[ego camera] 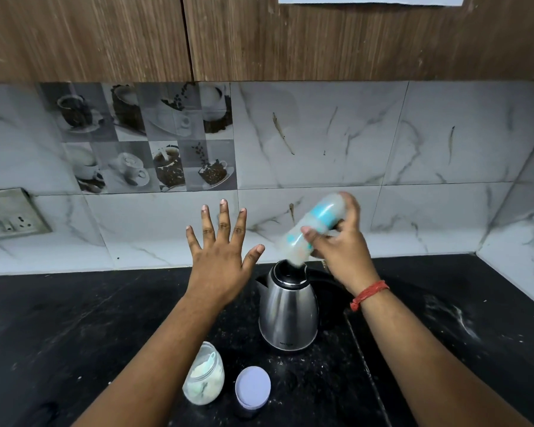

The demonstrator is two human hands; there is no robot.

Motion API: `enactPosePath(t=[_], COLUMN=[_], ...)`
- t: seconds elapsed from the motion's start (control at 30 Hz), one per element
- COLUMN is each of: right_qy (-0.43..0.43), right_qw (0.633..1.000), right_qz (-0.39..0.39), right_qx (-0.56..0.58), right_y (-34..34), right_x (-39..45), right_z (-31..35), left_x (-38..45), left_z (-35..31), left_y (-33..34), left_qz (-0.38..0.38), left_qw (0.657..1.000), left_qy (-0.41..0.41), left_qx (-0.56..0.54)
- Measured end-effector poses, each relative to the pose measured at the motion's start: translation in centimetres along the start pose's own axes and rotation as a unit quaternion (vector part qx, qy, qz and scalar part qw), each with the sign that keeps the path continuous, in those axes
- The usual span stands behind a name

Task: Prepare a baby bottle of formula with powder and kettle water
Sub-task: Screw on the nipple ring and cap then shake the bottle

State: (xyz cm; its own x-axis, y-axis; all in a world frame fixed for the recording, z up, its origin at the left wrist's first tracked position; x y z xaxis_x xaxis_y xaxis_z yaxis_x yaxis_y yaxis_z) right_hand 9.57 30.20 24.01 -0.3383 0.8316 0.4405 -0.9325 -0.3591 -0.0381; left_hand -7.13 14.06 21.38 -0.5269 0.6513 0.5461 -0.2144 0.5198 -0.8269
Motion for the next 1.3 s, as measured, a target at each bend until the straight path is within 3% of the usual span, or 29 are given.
enactPosePath(t=[0.07,0.17,0.27,0.37,0.47,0.57,0.67,0.77,0.9,1.0,1.1,1.2,1.3], right_qy=[-0.026,0.004,-0.027,-0.002,0.022,0.040,0.036,0.042,0.026,0.035,0.025,0.032,0.020], right_qw=[0.997,0.999,0.999,0.991,0.999,0.992,0.999,0.994,0.999,0.990,0.999,0.995,1.000], right_qz=[0.032,-0.048,0.006,-0.110,-0.020,-0.073,0.002,-0.067,0.021,-0.084,0.004,-0.063,0.002], right_qx=[-0.062,0.023,-0.040,0.075,0.023,0.091,0.023,0.077,0.007,0.103,0.026,0.074,0.013], right_y=[0.2,-0.1,0.0,-0.6,-0.2,-0.7,-0.4,-0.7,-0.1,-0.4,0.0,-0.3,-0.2], right_x=[-0.3,-0.1,-0.2,0.2,0.1,0.2,0.0,0.0,-0.1,0.0,-0.2,-0.3,-0.2], right_z=[0.1,0.0,0.6,0.2,0.6,0.1,0.2,-0.4,0.0,-0.3,0.1,-0.4,-0.1], left_x=[-0.1,-0.1,-0.4,-0.4,-0.6,-0.5,-0.5,-0.3,-0.2,-0.1,-0.3,-0.2,-0.2], left_z=[0.0,-0.1,-0.1,0.0,0.0,0.1,0.1,0.1,0.1,0.0,-0.1,-0.1,-0.1], left_y=[-0.1,0.0,-0.2,-0.1,-0.2,-0.2,-0.2,-0.1,-0.1,-0.2,-0.1,0.0,-0.2], left_qz=[0.001,0.003,0.002,0.002,-0.001,0.001,0.003,-0.006,-0.001,-0.002,-0.001,0.001,0.000], left_qw=[1.000,1.000,1.000,1.000,1.000,1.000,1.000,1.000,1.000,1.000,1.000,1.000,1.000], left_qy=[0.005,-0.002,0.007,0.001,0.006,0.000,0.004,0.001,0.007,-0.001,0.010,0.004,0.014], left_qx=[0.004,0.002,0.004,0.000,-0.003,0.003,0.009,-0.002,0.008,-0.001,0.007,0.006,0.013])
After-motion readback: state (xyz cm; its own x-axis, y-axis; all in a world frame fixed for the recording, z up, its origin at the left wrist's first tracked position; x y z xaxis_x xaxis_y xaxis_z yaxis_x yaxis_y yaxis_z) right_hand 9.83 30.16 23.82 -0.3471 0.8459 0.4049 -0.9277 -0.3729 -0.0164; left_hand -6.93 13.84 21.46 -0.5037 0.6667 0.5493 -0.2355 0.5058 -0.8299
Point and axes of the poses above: each hand's wrist, its own x-axis towards the middle knuckle, its own y-axis out of the palm, z = x × y, the point moved 1 cm from there along x, towards the middle knuckle, and after that the axes turned 10 degrees about -z, right-handed, at the moved point
